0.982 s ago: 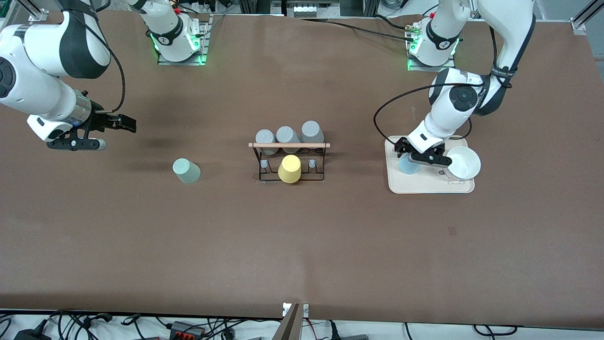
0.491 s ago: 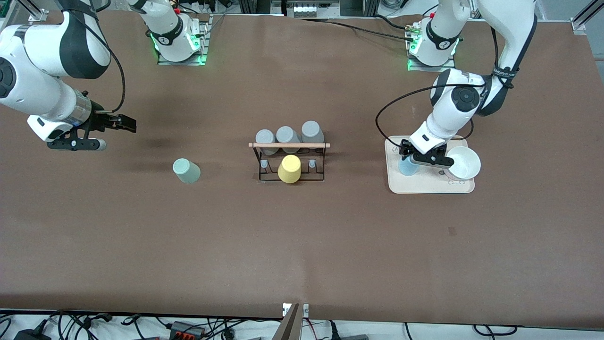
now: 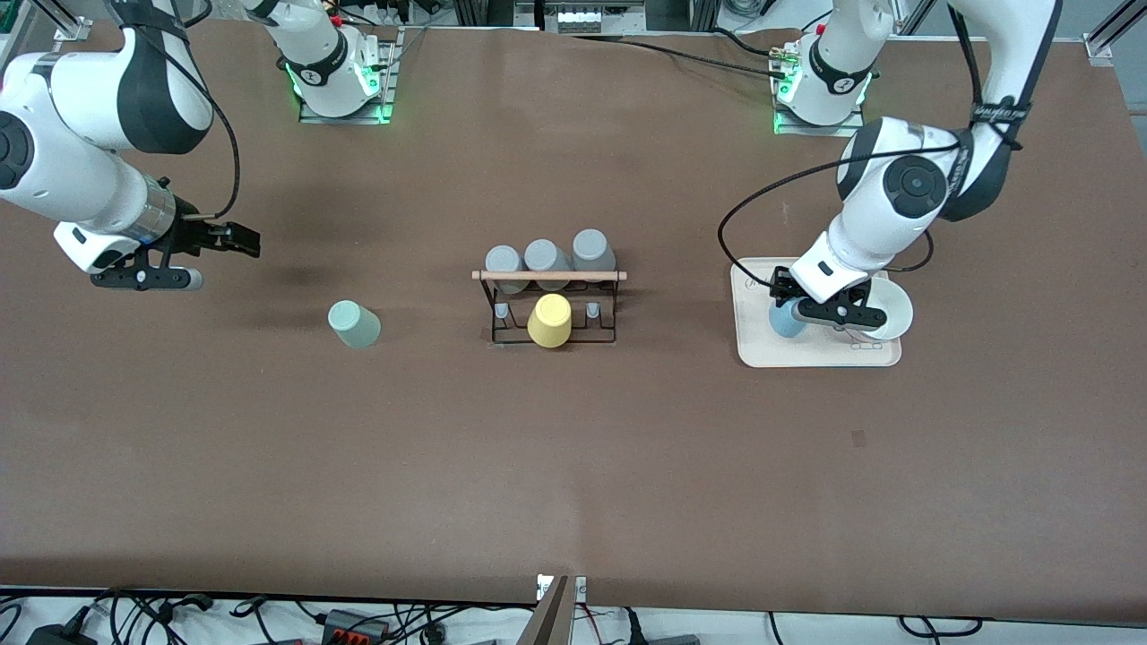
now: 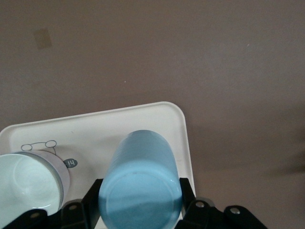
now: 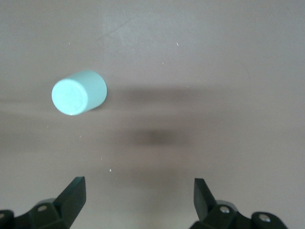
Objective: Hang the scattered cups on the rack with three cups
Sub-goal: 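Carry the blue cup to the rack while the right gripper reaches the teal cup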
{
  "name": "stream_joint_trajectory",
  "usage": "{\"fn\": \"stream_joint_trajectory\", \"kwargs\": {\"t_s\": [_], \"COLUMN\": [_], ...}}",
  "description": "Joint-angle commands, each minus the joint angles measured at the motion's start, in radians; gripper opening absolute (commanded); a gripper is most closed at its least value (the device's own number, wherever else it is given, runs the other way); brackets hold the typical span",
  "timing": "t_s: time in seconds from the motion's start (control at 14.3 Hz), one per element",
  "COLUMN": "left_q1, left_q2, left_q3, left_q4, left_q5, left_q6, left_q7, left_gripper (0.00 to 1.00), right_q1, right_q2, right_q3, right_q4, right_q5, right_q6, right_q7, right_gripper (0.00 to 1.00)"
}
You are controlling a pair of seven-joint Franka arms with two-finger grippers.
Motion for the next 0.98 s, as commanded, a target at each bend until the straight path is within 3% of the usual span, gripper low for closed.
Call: {"fn": "stream_joint_trajectory", "kwargs": {"t_s": [0.0,0.21,0.35,0.63,0.91], "left_q1": [-0.053,-0.18,-0.236,-0.374,-0.409], "left_q2": [0.087,0.237,0.303,0.394,0.419], "left_q3": [-0.033,-0.033,-0.033,-0.024,-0.024], "left_q4": [0.262,0.574,0.685,0.762,0.763], "left_q5": [0.02,0.019,0.013,0.019,0.021], "left_q6": [-0.181,-0.329,-0.346,-0.339,-0.311], "left_q7": [-0.129,-0.376,-0.496,-0.727,-0.757], "left_gripper": [0.18,0.18,0.18,0.18,0.18], "right_q1": [0.039,0.099,0.105,0.128,0.163], "right_q2": [0.077,0.151,0.194,0.237,0.24], "right_q3": [0.0,-0.002,0.0,0.0,-0.002], "right_q4": [-0.001,-0.001,-0.001,-0.001,-0.004], "right_q5": [0.014,0.015,0.015,0.017,0.017], "right_q6": [0.11,0.236,0.305,0.363,0.366], "right_q7": [-0.017,-0.01,-0.007,0.007,0.071], "right_gripper": [1.0,1.0,1.0,1.0,1.0]}}
